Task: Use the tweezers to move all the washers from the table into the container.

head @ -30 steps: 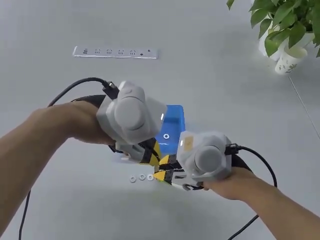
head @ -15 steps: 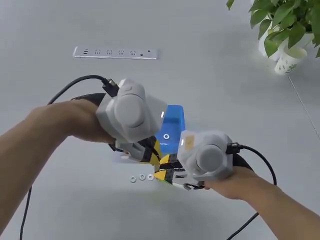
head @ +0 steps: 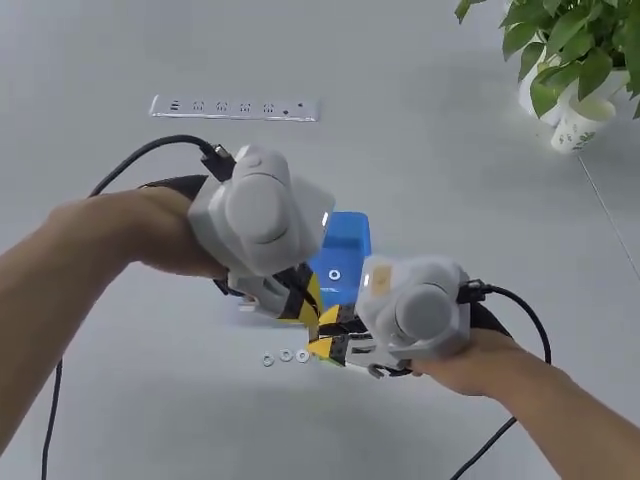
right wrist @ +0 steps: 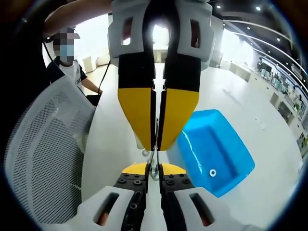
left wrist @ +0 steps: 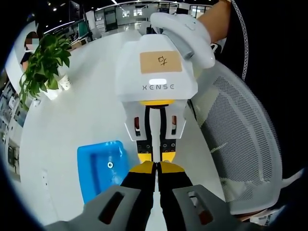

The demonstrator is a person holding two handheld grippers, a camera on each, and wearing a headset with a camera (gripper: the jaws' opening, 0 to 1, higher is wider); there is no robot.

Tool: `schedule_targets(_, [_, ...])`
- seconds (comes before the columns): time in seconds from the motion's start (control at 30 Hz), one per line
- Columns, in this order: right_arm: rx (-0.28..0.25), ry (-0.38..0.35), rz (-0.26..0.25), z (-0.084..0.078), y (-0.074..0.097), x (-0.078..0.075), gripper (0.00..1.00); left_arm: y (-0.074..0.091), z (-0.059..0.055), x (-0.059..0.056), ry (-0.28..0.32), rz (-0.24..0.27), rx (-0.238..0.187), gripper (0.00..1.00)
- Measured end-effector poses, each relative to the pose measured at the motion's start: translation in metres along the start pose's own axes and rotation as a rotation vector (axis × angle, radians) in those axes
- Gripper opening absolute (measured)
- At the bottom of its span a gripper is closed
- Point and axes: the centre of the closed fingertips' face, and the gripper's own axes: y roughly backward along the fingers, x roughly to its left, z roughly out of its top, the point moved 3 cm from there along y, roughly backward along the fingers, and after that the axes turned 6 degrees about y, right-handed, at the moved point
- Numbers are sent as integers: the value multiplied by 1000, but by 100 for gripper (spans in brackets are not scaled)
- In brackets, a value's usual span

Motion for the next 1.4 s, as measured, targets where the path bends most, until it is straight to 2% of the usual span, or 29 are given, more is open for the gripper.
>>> schedule_targets(0.4, [-3,21,-2,14,10,-5,9,17,9,1,2,10,1,4])
schedule_targets(0.73, [-14,37,-15,29,19,-18,9,34,17,9,-7,26,-1,4])
schedule_targets(1.0, [-18,54,-31,36,25,-35,9,45,21,22,-20,44,-6,4])
schedule_targets(1.4, [-23,71,-57,41,24,-68,9,55,19,53,-26,74,-8,4])
